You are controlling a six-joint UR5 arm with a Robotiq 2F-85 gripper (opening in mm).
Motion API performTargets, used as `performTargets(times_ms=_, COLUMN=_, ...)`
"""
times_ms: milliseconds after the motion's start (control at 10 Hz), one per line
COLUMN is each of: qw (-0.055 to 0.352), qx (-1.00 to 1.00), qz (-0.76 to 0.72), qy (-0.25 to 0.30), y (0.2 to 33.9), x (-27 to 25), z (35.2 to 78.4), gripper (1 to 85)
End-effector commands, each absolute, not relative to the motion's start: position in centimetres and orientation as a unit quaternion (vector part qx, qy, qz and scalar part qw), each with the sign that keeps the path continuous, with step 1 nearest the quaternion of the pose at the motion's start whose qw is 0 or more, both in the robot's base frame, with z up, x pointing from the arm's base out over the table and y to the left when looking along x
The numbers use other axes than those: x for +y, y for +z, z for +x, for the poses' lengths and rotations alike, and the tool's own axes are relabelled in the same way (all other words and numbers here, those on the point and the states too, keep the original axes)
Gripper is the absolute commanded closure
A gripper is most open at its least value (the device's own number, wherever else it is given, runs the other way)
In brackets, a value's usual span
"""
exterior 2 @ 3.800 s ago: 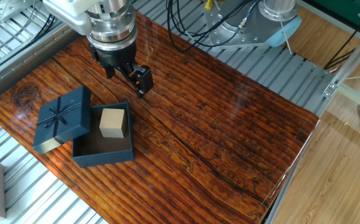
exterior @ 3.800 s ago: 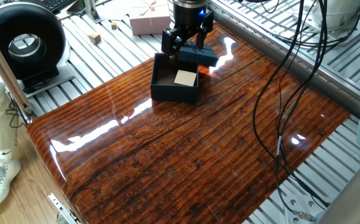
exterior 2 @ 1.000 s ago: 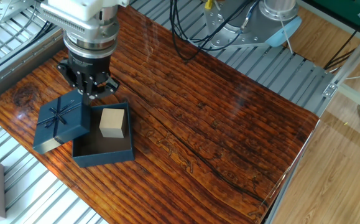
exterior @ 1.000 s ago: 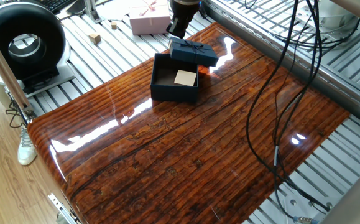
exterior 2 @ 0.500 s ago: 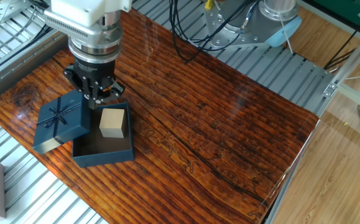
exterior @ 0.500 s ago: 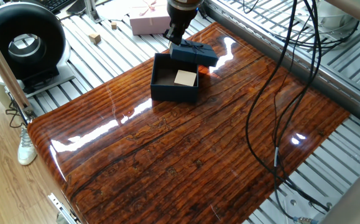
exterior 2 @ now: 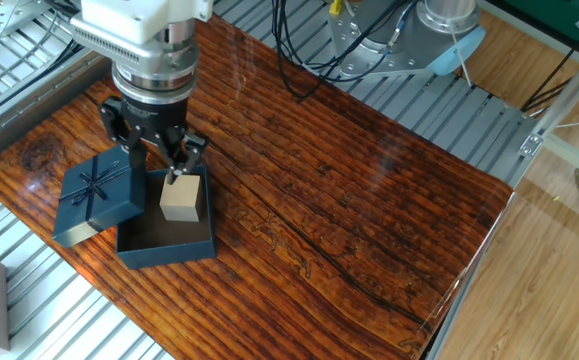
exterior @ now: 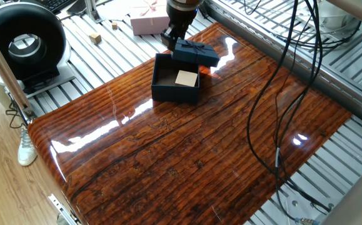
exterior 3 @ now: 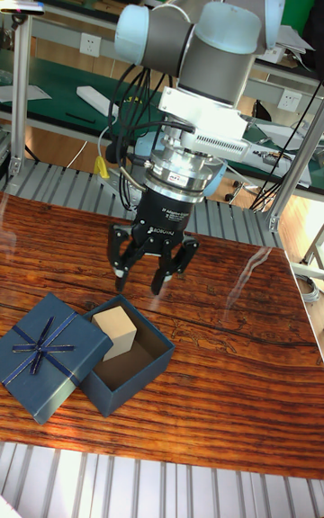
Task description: Cover the box
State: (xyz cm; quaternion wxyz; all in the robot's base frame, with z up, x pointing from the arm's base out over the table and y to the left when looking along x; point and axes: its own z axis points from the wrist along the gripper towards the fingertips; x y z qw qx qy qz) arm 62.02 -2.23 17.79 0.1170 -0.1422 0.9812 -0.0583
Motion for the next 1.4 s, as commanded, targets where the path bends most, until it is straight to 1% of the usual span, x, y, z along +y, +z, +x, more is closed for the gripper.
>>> performTargets(times_ms=0, qw=0.1, qx=0.983, qz=-0.136, qy=-0.077, y=17.9, x=-3.4, z=61.3, gripper=9.3)
performTargets(times_ms=100, qw=0.057, qx=0.986, qz=-0.132, qy=-0.089, y=18.0, x=-4.2, z=59.2, gripper=14.7)
performTargets(times_ms=200, qw=0.035, qx=0.992, qz=-0.103, qy=-0.057, y=18.1, x=-2.8, z=57.8, gripper=15.0)
performTargets(times_ms=300, qw=0.044, qx=0.993, qz=-0.093, qy=-0.05, y=18.0, x=-2.5, z=58.1, gripper=15.0)
performTargets(times_ms=600, qw=0.036, qx=0.982, qz=-0.124, qy=-0.135, y=18.4, x=-6.7, z=58.2, gripper=13.0)
performTargets(times_ms=700, qw=0.037, qx=0.982, qz=-0.125, qy=-0.139, y=18.4, x=-6.9, z=58.2, gripper=11.7)
performTargets(times_ms=800, qw=0.042, qx=0.983, qz=-0.122, qy=-0.128, y=18.0, x=-6.4, z=58.3, gripper=10.3)
performTargets(times_ms=1000, qw=0.071, qx=0.982, qz=-0.125, qy=-0.119, y=17.2, x=-5.9, z=59.5, gripper=6.7)
performTargets(times_ms=1100, qw=0.074, qx=0.979, qz=-0.14, qy=-0.129, y=17.1, x=-6.2, z=59.9, gripper=5.3)
performTargets(times_ms=1300, qw=0.08, qx=0.978, qz=-0.141, qy=-0.132, y=16.7, x=-5.8, z=60.5, gripper=5.3)
